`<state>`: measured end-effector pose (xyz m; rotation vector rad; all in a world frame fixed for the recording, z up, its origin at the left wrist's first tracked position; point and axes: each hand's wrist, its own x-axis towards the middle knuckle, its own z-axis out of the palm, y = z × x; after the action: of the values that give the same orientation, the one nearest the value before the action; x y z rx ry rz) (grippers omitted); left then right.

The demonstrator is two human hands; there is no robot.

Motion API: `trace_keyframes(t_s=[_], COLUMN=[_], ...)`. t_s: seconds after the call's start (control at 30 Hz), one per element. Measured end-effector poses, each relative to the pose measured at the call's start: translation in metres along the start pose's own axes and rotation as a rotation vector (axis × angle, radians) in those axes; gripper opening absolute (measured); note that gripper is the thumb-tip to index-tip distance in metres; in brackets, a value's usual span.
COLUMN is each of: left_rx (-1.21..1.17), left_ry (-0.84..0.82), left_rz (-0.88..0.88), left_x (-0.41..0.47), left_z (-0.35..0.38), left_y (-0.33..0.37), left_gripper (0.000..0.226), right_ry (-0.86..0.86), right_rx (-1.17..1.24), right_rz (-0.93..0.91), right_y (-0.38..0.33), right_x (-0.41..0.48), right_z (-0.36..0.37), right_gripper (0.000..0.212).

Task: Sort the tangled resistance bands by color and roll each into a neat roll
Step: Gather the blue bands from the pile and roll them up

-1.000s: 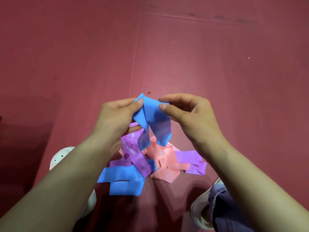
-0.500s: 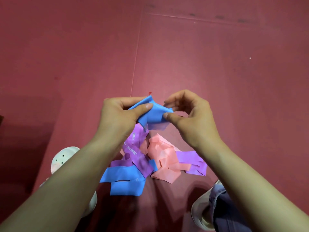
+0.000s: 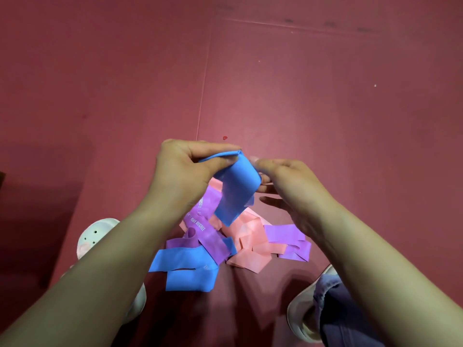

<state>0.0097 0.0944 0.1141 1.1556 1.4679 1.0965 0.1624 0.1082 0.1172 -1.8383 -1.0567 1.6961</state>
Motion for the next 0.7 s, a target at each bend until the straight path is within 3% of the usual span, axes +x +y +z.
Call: trace_keyframes(t_s=[0.13,0.3,0.5,0.7], left_rx=[-0.062,-0.220,-0.142,-0.276], left_ry=[0.057,0.089,0.026,-0.012], left_rz=[-0.059,-0.199,-0.204,-0.373], left_x=[0.0012,0.0036,0.0009,0.0024], left_z=[-0.0017,-0.0041,-0.0008,-0.0047], left_y=[-0.0024,-0.0037,-0.0023,0.0031], left_gripper=[0.024,0.022,0.023,0.016], right_ry=[-0.052,-0.076,0.017,0.124], right_rx=[0.237,0.256,0.436,0.445], right_rz=[0.048,-0.066,-0.131,-0.226], right_y=[-0.0044,-0.0051,-0.0076,-0.0079], right_x=[0.0005,0.0002,0.0026,0.0038], right_z=[-0.0014,-0.0004,-0.0074,-0.0080], right_gripper=[0.007,0.018,0.017,0.019])
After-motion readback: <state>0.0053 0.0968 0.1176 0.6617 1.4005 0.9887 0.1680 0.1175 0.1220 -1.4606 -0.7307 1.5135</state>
